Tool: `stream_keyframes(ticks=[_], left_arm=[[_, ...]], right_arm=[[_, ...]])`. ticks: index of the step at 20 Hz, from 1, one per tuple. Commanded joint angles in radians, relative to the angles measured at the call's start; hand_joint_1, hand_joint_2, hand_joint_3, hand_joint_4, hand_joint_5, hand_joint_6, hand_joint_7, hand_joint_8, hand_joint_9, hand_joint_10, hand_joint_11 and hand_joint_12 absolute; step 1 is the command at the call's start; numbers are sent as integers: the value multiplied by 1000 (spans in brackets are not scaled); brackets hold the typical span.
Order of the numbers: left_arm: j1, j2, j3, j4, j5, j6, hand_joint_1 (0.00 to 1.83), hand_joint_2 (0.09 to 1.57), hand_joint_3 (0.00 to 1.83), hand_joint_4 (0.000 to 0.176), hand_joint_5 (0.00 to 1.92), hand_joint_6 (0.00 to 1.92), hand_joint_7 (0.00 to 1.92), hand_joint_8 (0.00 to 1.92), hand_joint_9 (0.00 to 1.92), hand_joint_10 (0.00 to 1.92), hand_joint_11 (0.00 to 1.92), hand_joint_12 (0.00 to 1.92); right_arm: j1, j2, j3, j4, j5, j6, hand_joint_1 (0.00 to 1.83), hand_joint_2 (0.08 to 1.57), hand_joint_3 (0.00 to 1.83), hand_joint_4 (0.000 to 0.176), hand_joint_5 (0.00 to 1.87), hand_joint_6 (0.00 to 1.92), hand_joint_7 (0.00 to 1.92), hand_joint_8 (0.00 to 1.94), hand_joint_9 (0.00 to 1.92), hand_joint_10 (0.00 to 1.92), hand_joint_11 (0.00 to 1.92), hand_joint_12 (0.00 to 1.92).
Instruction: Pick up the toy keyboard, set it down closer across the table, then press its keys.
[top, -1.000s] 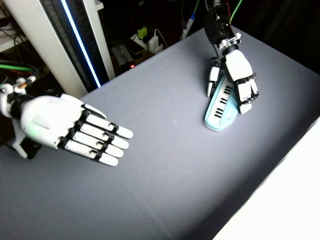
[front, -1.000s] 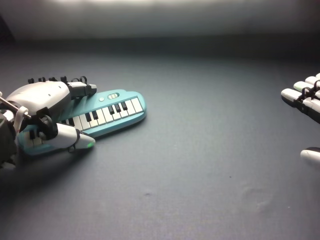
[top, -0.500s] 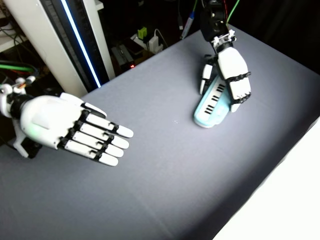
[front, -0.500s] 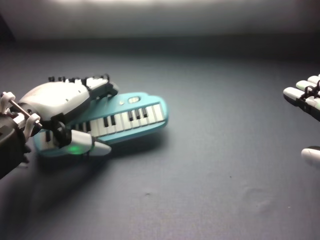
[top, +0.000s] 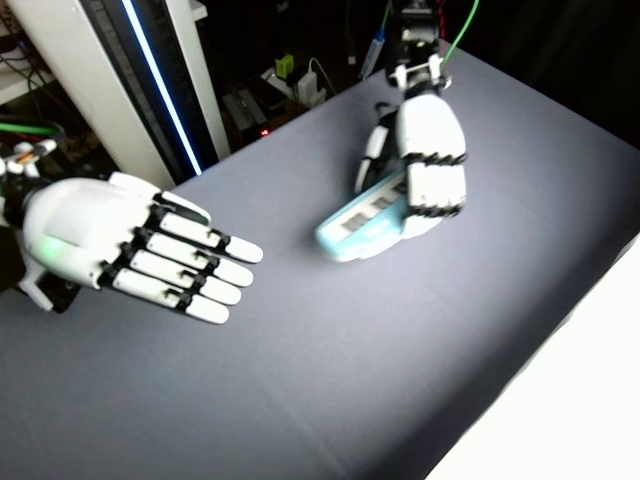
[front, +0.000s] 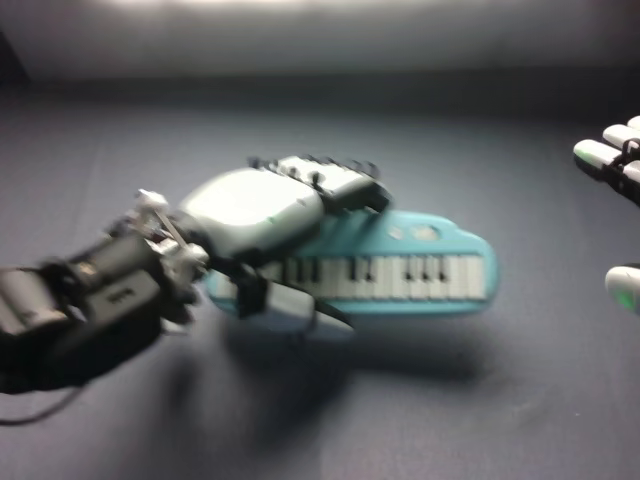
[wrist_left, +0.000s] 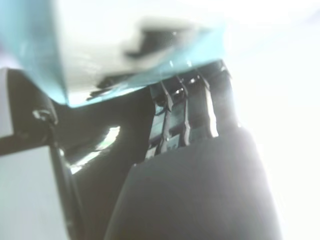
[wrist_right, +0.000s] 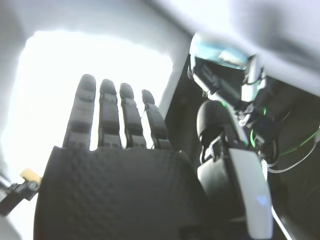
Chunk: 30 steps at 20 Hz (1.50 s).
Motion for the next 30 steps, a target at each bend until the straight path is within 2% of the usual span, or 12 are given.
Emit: stream_keyframes(ticks=[1, 2, 6, 9, 11, 13, 15, 21, 25, 26, 27, 30], left_arm=[[-24, -14, 14, 10, -94, -20, 1330, 1096, 1, 0, 219, 1141, 201, 1402, 238, 1607, 231, 1789], [-45, -57, 35, 49, -52, -42, 1273, 1138, 8, 40, 144, 1230, 155, 1345, 241, 1505, 240, 1730], [-86, -137, 75, 95, 31, -46, 1194, 1146, 3, 0, 276, 974, 234, 1097, 293, 1380, 340, 1648], [-103, -179, 99, 110, 72, -57, 1002, 1138, 0, 0, 310, 446, 313, 507, 238, 967, 84, 1524], [-110, -187, 99, 127, 83, -57, 869, 1118, 0, 35, 186, 71, 175, 54, 110, 445, 2, 1298], [-110, -187, 96, 128, 83, -57, 848, 1112, 0, 40, 181, 4, 161, 2, 183, 204, 0, 1248], [-105, -176, 85, 128, 69, -58, 644, 962, 3, 159, 6, 0, 5, 0, 6, 7, 0, 164], [-83, -26, -13, 127, -103, -63, 308, 966, 12, 176, 0, 0, 0, 0, 0, 0, 0, 0], [-2, 152, -91, 6, -246, 8, 459, 1126, 34, 64, 28, 11, 0, 0, 0, 0, 0, 0], [15, 179, -100, -17, -269, 19, 498, 1184, 23, 57, 52, 9, 0, 0, 0, 0, 0, 0], [54, 233, -133, -80, -307, 76, 418, 1246, 28, 47, 100, 20, 0, 0, 0, 0, 0, 0], [133, 295, -168, -192, -391, 120, 431, 1278, 27, 0, 75, 3, 0, 0, 0, 0, 0, 0]], right_arm=[[3, 6, 1, -15, 142, 9, 0, 1408, 5, 39, 0, 0, 0, 0, 0, 0, 0, 0], [2, 6, 1, -18, 150, 14, 0, 1407, 4, 33, 0, 0, 0, 0, 0, 0, 0, 0], [2, 6, 1, -22, 152, 20, 0, 1416, 6, 0, 0, 0, 0, 0, 0, 0, 0, 0], [2, 6, 1, -23, 152, 22, 0, 1417, 5, 2, 0, 0, 0, 0, 0, 0, 0, 0], [1, 6, 1, -23, 152, 24, 0, 1418, 5, 13, 0, 0, 0, 0, 0, 0, 0, 0], [0, 6, 1, -23, 152, 24, 0, 1419, 5, 15, 0, 0, 0, 0, 0, 0, 0, 0], [-3, 6, 0, -24, 152, 30, 6, 1432, 10, 0, 0, 0, 0, 0, 0, 0, 0, 0], [-21, 6, -5, -62, 135, 57, 58, 1423, 0, 36, 0, 0, 0, 0, 0, 0, 0, 0], [21, -20, 12, -122, 19, 57, 46, 1401, 0, 61, 0, 0, 0, 0, 0, 0, 0, 0], [33, -29, 18, -132, -4, 57, 22, 1410, 1, 59, 0, 0, 0, 0, 0, 0, 0, 0], [62, -57, 36, -155, -60, 57, 0, 1417, 3, 11, 0, 0, 0, 0, 0, 0, 0, 0], [124, -111, 77, -199, -190, 50, 82, 1410, 0, 29, 0, 0, 0, 0, 0, 0, 0, 0]])
